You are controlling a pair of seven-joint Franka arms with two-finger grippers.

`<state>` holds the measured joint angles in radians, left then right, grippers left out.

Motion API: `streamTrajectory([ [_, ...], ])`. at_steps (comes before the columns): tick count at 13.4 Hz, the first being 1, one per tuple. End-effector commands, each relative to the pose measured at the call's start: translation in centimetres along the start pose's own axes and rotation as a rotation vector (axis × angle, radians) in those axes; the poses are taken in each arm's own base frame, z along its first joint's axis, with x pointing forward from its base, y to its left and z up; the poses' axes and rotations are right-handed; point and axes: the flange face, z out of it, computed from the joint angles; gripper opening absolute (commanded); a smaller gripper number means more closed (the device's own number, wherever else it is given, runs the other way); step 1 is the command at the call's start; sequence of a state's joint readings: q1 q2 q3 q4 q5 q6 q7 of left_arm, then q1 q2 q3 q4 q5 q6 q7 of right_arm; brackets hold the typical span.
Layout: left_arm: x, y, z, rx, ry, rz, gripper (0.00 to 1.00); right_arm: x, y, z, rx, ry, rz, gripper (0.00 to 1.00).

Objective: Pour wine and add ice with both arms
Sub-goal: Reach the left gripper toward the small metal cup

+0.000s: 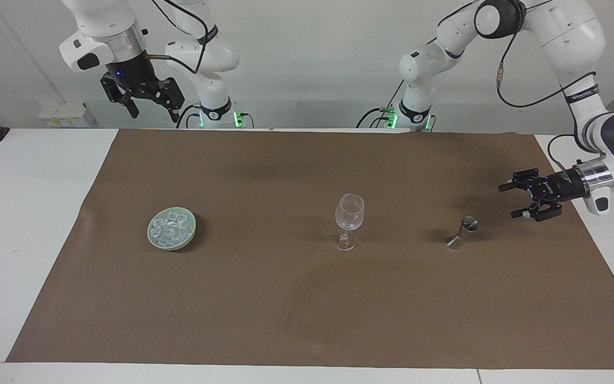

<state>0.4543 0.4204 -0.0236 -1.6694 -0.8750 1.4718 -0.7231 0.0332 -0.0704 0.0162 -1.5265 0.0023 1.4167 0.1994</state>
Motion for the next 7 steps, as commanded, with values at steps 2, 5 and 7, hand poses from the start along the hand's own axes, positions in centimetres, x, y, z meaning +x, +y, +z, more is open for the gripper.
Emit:
streamTrajectory([
  [2, 1.94, 1.58, 0.32, -0.024, -0.069, -0.071, 1.00, -0.60, 0.19, 0.10, -0.012, -0.001, -0.019, 1.00],
  [5, 2.18, 1.57, 0.62, -0.024, -0.078, -0.098, 1.00, -0.59, 0.19, 0.01, -0.012, 0.002, -0.019, 1.00],
  [7, 2.61, 1.62, 1.24, -0.021, -0.080, -0.097, 1.00, -0.60, 0.19, 0.10, -0.012, -0.001, -0.018, 1.00],
])
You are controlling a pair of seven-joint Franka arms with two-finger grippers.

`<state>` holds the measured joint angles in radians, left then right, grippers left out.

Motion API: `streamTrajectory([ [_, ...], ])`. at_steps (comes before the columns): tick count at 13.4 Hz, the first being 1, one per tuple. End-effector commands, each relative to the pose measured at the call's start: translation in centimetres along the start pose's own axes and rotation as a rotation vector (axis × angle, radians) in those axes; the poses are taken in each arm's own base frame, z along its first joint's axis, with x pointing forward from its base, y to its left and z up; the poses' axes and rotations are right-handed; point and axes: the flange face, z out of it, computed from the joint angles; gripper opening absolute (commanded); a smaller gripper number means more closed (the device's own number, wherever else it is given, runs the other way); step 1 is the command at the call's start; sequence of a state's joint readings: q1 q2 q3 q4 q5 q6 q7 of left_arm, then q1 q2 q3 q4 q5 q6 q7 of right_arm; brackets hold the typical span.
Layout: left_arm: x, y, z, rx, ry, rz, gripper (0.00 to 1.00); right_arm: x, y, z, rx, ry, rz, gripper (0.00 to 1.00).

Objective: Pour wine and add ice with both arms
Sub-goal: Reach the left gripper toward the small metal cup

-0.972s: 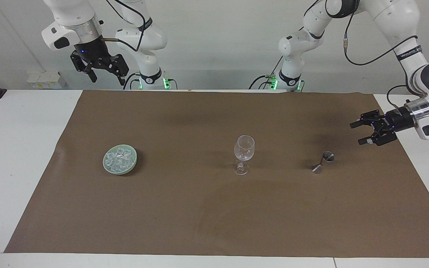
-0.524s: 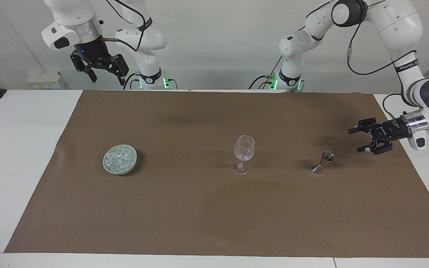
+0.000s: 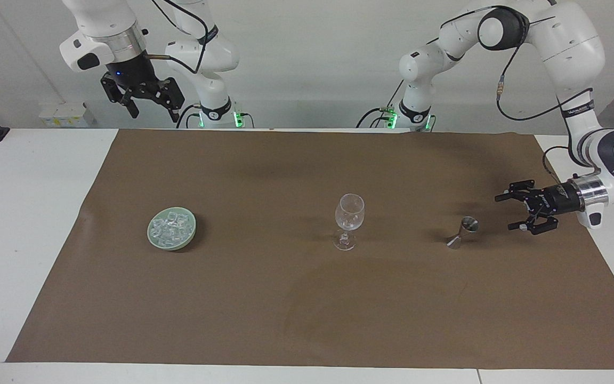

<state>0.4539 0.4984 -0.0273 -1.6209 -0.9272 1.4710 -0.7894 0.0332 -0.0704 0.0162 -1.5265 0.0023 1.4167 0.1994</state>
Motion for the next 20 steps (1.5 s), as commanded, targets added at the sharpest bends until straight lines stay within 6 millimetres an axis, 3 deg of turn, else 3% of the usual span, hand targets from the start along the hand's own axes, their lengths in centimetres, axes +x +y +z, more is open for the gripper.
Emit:
streamTrajectory([
  [1, 0.7, 0.5, 0.7, 0.008, -0.036, -0.022, 1.00, -0.6, 0.2, 0.1, -0.012, -0.001, -0.019, 1.00],
  [11, 6.4, 0.8, 3.8, -0.037, -0.116, -0.099, 1.00, -0.6, 0.2, 0.0, -0.012, 0.000, -0.019, 1.00],
  [20, 7.8, 2.1, 8.6, -0.054, -0.191, -0.075, 1.00, -0.6, 0.2, 0.1, -0.012, -0.001, -0.019, 1.00],
])
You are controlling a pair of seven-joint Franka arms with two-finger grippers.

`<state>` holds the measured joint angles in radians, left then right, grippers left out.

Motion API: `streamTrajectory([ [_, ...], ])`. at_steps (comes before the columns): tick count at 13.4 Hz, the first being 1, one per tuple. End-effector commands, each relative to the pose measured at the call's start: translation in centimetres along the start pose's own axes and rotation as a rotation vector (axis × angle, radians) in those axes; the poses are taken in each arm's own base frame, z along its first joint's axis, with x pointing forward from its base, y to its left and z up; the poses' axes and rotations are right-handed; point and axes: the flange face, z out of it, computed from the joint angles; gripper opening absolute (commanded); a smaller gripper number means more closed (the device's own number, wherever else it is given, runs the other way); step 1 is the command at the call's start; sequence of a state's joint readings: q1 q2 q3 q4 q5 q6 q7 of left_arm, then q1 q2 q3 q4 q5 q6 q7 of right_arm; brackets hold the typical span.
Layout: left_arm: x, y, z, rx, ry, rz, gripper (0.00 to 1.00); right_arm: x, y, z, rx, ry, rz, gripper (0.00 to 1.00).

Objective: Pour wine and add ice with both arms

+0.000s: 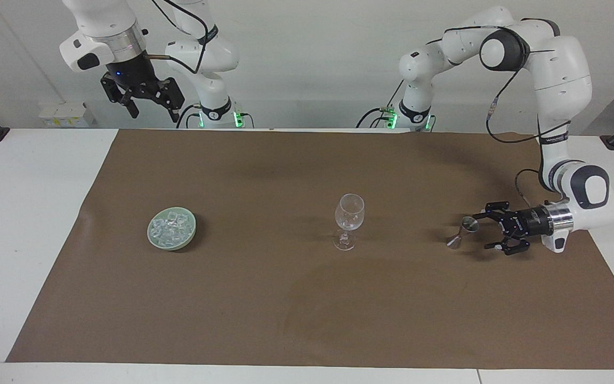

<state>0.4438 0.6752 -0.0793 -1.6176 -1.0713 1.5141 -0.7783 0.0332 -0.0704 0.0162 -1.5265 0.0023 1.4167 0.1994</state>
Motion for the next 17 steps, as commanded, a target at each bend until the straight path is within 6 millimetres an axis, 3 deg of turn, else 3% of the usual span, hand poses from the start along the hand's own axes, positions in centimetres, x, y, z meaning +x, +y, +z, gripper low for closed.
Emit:
streamTrajectory([
  [1, 1.5, 0.8, 1.1, -0.017, -0.019, 0.025, 1.00, -0.6, 0.2, 0.1, -0.012, 0.000, -0.019, 1.00],
  [4, 2.7, 0.8, 2.1, -0.010, -0.048, 0.021, 1.00, -0.6, 0.2, 0.1, -0.013, 0.001, -0.019, 1.00],
  [17, 2.8, 0.6, 3.8, 0.011, -0.086, 0.064, 1.00, -0.6, 0.2, 0.0, -0.012, 0.000, -0.019, 1.00],
])
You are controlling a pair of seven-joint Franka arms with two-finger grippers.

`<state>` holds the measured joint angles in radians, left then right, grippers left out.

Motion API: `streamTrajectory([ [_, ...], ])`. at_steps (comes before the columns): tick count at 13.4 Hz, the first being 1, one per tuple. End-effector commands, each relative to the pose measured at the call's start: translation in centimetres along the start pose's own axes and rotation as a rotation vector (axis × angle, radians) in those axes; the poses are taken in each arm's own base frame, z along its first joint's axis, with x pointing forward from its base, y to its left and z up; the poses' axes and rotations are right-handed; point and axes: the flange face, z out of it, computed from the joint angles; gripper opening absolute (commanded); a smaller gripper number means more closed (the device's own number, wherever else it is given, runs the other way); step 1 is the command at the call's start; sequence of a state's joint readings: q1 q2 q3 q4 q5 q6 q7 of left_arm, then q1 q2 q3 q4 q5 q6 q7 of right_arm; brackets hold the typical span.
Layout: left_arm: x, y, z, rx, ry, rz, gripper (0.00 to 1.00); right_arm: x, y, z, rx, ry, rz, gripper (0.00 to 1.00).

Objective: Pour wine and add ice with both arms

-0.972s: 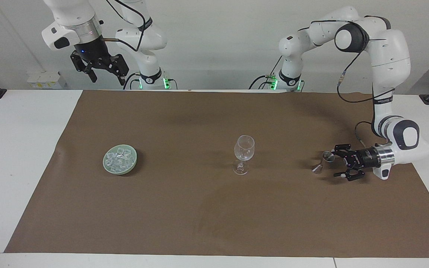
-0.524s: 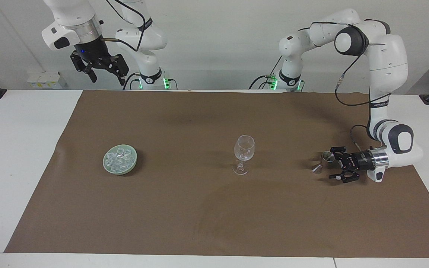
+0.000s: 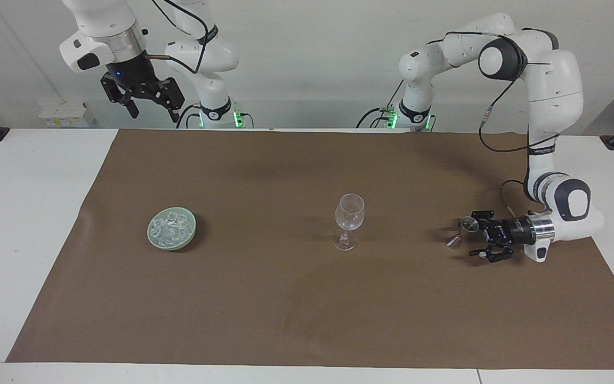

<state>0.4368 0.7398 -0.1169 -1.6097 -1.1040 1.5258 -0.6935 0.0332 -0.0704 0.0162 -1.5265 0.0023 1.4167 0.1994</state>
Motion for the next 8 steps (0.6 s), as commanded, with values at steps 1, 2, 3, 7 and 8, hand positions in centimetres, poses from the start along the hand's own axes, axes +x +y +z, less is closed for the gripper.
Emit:
streamTrajectory([
  [1, 0.92, -0.10, 0.60, 0.006, -0.033, 0.013, 1.00, -0.61, 0.20, 0.03, -0.012, 0.000, -0.019, 1.00],
  [2, 1.00, -0.13, 0.65, 0.007, -0.035, 0.020, 1.00, -0.60, 0.21, 0.03, -0.013, 0.001, -0.019, 1.00],
  [3, 1.07, -0.20, 0.59, 0.006, -0.036, 0.018, 1.00, -0.60, 0.20, 0.09, -0.012, -0.001, -0.019, 1.00],
  [7, 0.93, -0.30, 0.71, 0.016, -0.048, 0.018, 1.00, -0.61, 0.20, 0.03, -0.012, 0.000, -0.018, 1.00],
  [8, 0.91, -0.33, 0.74, 0.018, -0.050, 0.018, 1.00, -0.60, 0.21, 0.09, -0.014, -0.001, -0.019, 1.00],
])
